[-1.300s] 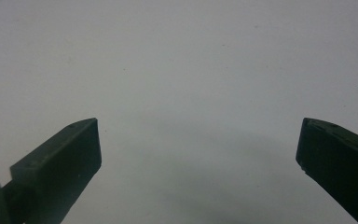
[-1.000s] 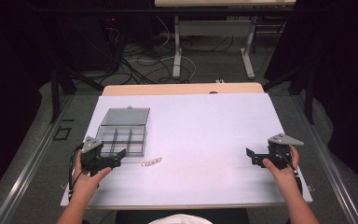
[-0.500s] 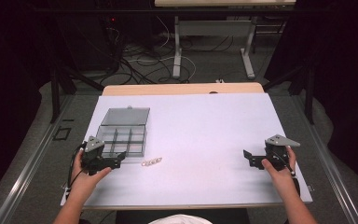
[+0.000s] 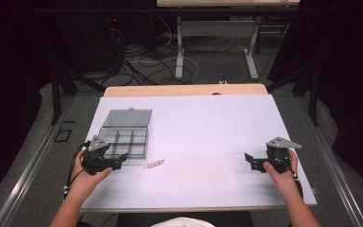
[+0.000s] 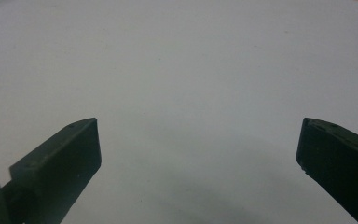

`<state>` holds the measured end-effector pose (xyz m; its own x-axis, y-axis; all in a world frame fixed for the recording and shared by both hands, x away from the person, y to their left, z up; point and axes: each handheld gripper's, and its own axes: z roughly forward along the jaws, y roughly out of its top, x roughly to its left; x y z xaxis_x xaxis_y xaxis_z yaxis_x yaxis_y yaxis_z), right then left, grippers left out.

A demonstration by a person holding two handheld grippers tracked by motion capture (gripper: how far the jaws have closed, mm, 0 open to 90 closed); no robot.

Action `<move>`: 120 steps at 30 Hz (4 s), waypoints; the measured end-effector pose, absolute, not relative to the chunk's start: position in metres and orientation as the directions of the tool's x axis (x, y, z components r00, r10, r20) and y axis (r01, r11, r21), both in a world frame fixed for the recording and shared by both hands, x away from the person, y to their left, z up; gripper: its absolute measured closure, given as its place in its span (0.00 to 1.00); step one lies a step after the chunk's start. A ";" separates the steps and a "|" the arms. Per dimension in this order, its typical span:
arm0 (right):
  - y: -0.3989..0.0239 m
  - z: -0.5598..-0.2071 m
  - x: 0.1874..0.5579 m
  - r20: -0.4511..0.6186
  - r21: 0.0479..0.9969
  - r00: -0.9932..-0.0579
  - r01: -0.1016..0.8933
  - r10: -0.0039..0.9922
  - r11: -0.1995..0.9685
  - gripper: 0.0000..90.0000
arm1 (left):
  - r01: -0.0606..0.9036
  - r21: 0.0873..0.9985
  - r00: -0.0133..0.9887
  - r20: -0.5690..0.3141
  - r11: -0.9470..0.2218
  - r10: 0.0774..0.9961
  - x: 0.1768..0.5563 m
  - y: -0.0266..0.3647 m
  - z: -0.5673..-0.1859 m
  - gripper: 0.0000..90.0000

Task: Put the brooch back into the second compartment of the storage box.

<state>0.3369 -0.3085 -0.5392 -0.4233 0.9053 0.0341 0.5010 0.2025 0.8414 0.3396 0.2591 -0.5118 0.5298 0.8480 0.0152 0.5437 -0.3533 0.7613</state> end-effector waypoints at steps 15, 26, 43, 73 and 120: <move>-0.307 -0.540 0.336 0.041 0.840 -0.429 0.503 0.902 0.201 0.00 | 0.545 0.717 0.551 0.083 -0.434 0.830 0.346 0.251 -0.496 0.28; -0.307 -0.540 0.335 0.036 0.838 -0.431 0.504 0.902 0.208 0.00 | 0.507 0.699 0.602 0.130 -0.504 0.787 0.354 0.242 -0.490 0.31; -0.306 -0.541 0.336 0.039 0.837 -0.440 0.505 0.897 0.211 0.00 | 0.481 0.644 0.644 0.201 -0.595 0.738 0.361 0.232 -0.484 0.37; -0.304 -0.543 0.337 0.041 0.831 -0.449 0.511 0.893 0.219 0.00 | 0.484 0.591 0.739 0.118 -0.645 0.663 0.371 0.198 -0.486 0.49; -0.303 -0.545 0.337 0.038 0.822 -0.454 0.521 0.890 0.231 0.00 | 0.399 0.450 0.840 0.169 -0.799 0.515 0.364 0.156 -0.496 0.71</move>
<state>0.3374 -0.3029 -0.5454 -0.4537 0.8904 0.0380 0.5214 0.2306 0.8215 0.3640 0.1558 -0.4964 0.8404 0.5150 0.1687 0.3991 -0.7988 0.4502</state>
